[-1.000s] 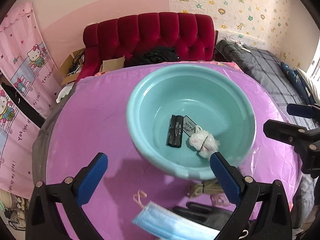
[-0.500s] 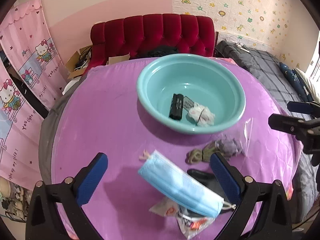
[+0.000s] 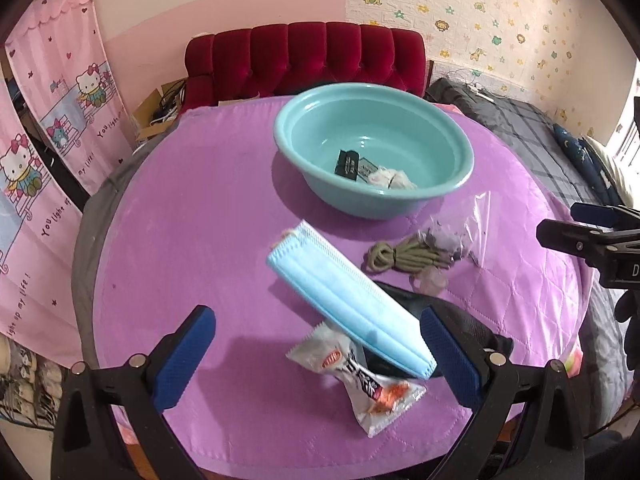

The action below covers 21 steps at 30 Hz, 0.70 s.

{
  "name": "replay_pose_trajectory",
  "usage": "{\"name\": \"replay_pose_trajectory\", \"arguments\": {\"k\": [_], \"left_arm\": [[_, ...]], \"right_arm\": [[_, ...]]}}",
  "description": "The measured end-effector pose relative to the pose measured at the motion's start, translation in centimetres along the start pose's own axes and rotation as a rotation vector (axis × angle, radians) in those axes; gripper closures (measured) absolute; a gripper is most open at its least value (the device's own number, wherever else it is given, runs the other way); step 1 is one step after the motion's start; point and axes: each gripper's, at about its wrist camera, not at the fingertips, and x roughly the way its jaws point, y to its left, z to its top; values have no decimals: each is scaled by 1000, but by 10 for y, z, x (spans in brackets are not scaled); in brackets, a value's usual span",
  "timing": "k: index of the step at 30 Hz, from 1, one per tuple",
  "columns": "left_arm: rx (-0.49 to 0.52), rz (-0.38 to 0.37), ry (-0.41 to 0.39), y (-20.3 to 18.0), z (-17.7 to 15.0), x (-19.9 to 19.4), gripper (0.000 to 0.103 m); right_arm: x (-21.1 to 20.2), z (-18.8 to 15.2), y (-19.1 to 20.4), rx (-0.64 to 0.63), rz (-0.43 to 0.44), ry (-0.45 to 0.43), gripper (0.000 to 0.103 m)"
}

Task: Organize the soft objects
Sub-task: 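Grasp the blue face mask by its edge with the left tool and lift it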

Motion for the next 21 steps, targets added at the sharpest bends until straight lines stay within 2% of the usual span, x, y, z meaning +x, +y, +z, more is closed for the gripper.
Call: {"name": "replay_pose_trajectory", "arguments": {"k": [5,11,21], "left_arm": [[26,5,13,-7,-16,5,0],[37,-3,36,-11,-22,12,0],[39,-18,61,-8,-15,27,0]], "right_arm": [[1,-18,-2,-29,-18,-40,0],[10,-32,-4,-15,-18,-19,0],[19,-31,-9,-6,-69,14,0]]}}
